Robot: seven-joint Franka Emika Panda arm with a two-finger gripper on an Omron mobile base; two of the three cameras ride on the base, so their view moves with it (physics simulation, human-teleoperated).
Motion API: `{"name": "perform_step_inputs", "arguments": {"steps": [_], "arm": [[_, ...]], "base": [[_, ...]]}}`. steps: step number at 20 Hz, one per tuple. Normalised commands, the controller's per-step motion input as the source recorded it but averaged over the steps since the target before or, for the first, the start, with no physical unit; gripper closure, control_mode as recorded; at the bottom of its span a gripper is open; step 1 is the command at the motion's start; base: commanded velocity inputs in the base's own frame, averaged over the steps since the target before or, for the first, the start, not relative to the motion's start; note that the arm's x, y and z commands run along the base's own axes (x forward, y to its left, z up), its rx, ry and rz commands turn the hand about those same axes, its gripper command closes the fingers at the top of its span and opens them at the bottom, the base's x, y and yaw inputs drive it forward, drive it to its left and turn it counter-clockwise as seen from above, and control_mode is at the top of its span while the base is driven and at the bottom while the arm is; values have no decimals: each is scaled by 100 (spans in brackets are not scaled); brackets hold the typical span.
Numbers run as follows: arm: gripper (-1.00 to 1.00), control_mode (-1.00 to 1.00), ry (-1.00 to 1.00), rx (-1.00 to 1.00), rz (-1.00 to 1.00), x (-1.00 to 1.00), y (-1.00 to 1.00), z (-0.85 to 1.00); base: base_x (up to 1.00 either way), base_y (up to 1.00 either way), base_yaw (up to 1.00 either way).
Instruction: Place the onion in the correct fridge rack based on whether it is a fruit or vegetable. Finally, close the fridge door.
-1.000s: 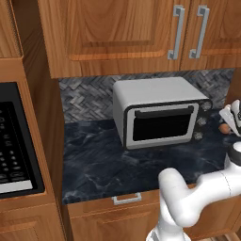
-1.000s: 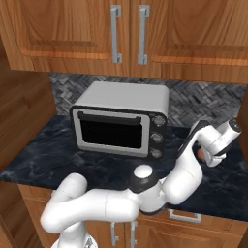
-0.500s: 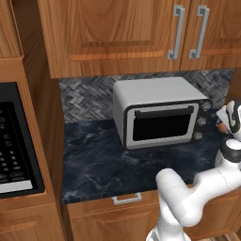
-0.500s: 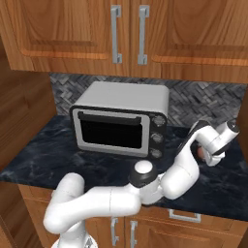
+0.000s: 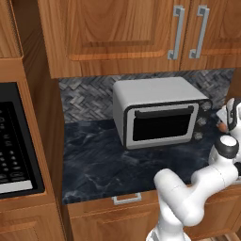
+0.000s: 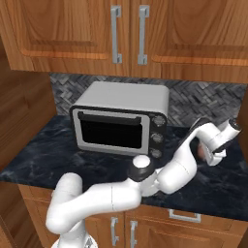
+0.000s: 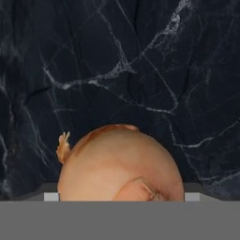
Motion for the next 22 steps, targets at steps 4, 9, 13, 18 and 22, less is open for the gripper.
{"name": "perform_step_inputs", "arguments": {"steps": [4, 9, 13, 18, 22], "arm": [[100, -100, -10, 0, 0, -75, 36, 29], [100, -100, -6, -7, 5, -87, 74, 21], [100, -100, -2, -12, 16, -54, 100, 0], [100, -100, -15, -15, 8, -51, 99, 1], [100, -100, -31, -9, 0, -99, 57, 13]], "base": [[0, 0, 0], [0, 0, 0], [0, 0, 0], [0, 0, 0], [0, 0, 0]]}}
